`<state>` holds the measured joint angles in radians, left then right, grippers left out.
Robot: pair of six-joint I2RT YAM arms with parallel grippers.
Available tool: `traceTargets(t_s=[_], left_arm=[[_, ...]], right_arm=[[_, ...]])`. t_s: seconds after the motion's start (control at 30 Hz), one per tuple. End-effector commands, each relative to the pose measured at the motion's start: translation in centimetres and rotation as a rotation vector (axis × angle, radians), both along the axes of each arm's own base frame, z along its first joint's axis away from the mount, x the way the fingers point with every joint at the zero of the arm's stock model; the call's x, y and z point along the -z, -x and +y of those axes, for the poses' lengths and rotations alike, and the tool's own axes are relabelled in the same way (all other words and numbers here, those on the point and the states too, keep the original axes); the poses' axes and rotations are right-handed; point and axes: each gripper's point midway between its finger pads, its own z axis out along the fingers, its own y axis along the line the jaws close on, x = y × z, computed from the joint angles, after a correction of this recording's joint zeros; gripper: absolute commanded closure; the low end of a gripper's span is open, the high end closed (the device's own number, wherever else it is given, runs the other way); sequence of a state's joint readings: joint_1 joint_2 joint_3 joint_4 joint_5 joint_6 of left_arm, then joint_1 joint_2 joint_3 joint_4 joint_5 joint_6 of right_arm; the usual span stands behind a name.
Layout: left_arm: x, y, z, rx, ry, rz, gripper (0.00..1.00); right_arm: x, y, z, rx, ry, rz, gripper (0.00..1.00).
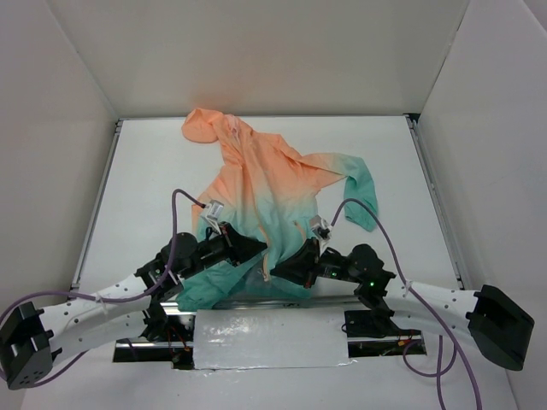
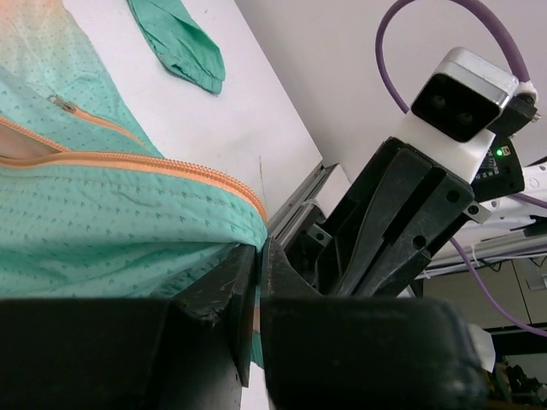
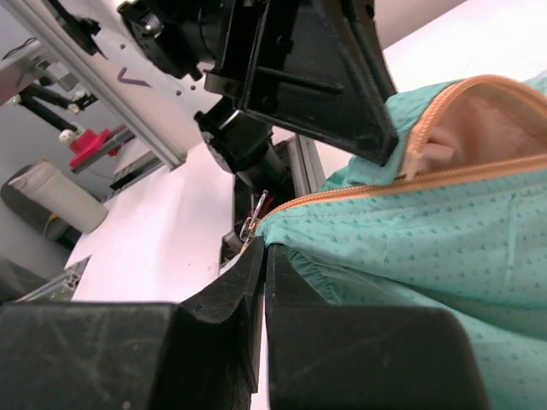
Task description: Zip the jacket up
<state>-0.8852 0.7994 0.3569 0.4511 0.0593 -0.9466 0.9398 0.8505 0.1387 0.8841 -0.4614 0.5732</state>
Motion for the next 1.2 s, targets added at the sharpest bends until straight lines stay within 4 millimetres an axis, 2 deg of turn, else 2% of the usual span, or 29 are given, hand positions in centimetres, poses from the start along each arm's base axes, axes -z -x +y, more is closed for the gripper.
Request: traceTargets(t_s=[0.0, 0.07, 0.1, 0.13, 0.17, 0.23, 0.27, 0.3, 0.33, 0.37, 0.4, 0.43, 0.47, 0.5, 0.53, 0.57, 0.6, 0.63, 0.73, 0.8, 0.87, 0.9, 0.93, 1.03, 1.07, 1.17], left_arm=[[-3.7, 0.3, -0.3, 0.028, 0.084, -0.096, 1.00], [-4.1, -0.1, 0.1, -0.002, 0.074, -0.106, 1.00], [-3.7, -0.2, 0.3, -0.011, 0.054, -0.094, 1.00], [-4.2, -0.3, 0.4, -0.019, 0.054, -0.098, 1.00], [-4.6, -0.4, 0.5, -0.027, 0.048, -0.105, 1.00], [-5.0, -0.7, 0.8, -0.046, 0.024, -0.102, 1.00], [-5.4, -0.8, 0.9, -0.053, 0.012, -0.118, 1.00], [-5.9, -0.8, 1.1, -0.056, 0.010, -0.126, 1.00], [-5.7, -0.6, 1.3, -0.054, -0.007, -0.127, 1.00], [-5.7, -0.5, 1.4, -0.053, -0.012, -0.127, 1.00], [-5.2, -1.0, 1.9, -0.089, -0.024, -0.119, 1.00], [-4.8, -0.9, 2.2, -0.100, -0.032, -0.106, 1.00], [-4.6, -1.0, 2.5, -0.111, -0.039, -0.104, 1.00], [-4.0, -1.0, 2.6, -0.114, -0.049, -0.100, 1.00], [-3.7, -1.1, 2.9, -0.130, -0.056, -0.094, 1.00], [-3.2, -1.1, 3.1, -0.136, -0.063, -0.086, 1.00], [-3.1, -1.1, 3.2, -0.142, -0.063, -0.083, 1.00], [-3.0, -1.2, 3.2, -0.147, -0.065, -0.080, 1.00], [-3.1, -1.1, 3.0, -0.134, -0.075, -0.077, 1.00], [-3.6, -1.1, 3.0, -0.132, -0.081, -0.082, 1.00], [-4.1, -1.0, 3.0, -0.128, -0.070, -0.092, 1.00], [-4.6, -0.9, 3.1, -0.124, -0.060, -0.108, 1.00], [-5.1, -0.7, 3.0, -0.114, -0.052, -0.121, 1.00], [-6.1, -0.2, 3.0, -0.089, -0.037, -0.169, 1.00], [-6.3, -0.1, 3.0, -0.084, -0.034, -0.184, 1.00], [-7.0, 0.2, 2.8, -0.062, -0.011, -0.219, 1.00]], right_arm=[[-3.8, -0.8, -0.4, 0.059, -0.129, -0.125, 1.00], [-5.5, -0.9, -1.0, 0.087, -0.191, -0.187, 1.00], [-6.6, -1.1, -1.2, 0.106, -0.215, -0.216, 1.00], [-7.4, -1.4, -1.3, 0.128, -0.214, -0.269, 1.00], [-9.9, -1.6, -1.2, 0.144, -0.244, -0.317, 1.00], [-12.0, -1.6, -1.4, 0.153, -0.243, -0.412, 1.00], [-14.3, -0.9, -1.9, 0.151, -0.294, -0.472, 1.00], [-15.8, 1.2, -2.8, 0.094, -0.352, -0.562, 1.00], [-16.2, 2.1, -3.2, 0.074, -0.372, -0.632, 1.00], [-15.5, 2.6, -2.9, 0.039, -0.341, -0.674, 1.00], [-14.0, 2.3, -2.1, 0.023, -0.270, -0.688, 1.00], [-10.6, 0.2, -0.4, 0.051, -0.105, -0.667, 1.00], [-9.0, -1.3, 0.1, 0.105, -0.045, -0.643, 1.00], [-7.5, -2.8, 0.2, 0.171, -0.003, -0.628, 1.00], [-3.9, -4.6, -0.2, 0.255, 0.074, -0.560, 1.00], [-5.0, -5.0, -0.8, 0.319, 0.000, -0.579, 1.00], [-4.5, -5.6, -1.3, 0.364, -0.004, -0.574, 1.00], [-3.0, -6.5, -1.8, 0.413, 0.031, -0.564, 1.00], [-4.7, -7.5, -2.5, 0.498, -0.017, -0.597, 1.00], [-6.2, -7.1, -2.2, 0.483, -0.051, -0.610, 1.00], [-6.1, -6.5, -1.3, 0.413, -0.024, -0.568, 1.00], [-7.0, -6.4, -0.9, 0.393, -0.040, -0.532, 1.00], [-6.3, -6.2, -0.5, 0.366, -0.014, -0.486, 1.00], [-6.5, -4.8, -0.3, 0.302, -0.067, -0.391, 1.00], [-5.8, -4.3, -0.5, 0.281, -0.082, -0.347, 1.00], [-6.4, -3.2, -1.2, 0.255, -0.166, -0.298, 1.00]])
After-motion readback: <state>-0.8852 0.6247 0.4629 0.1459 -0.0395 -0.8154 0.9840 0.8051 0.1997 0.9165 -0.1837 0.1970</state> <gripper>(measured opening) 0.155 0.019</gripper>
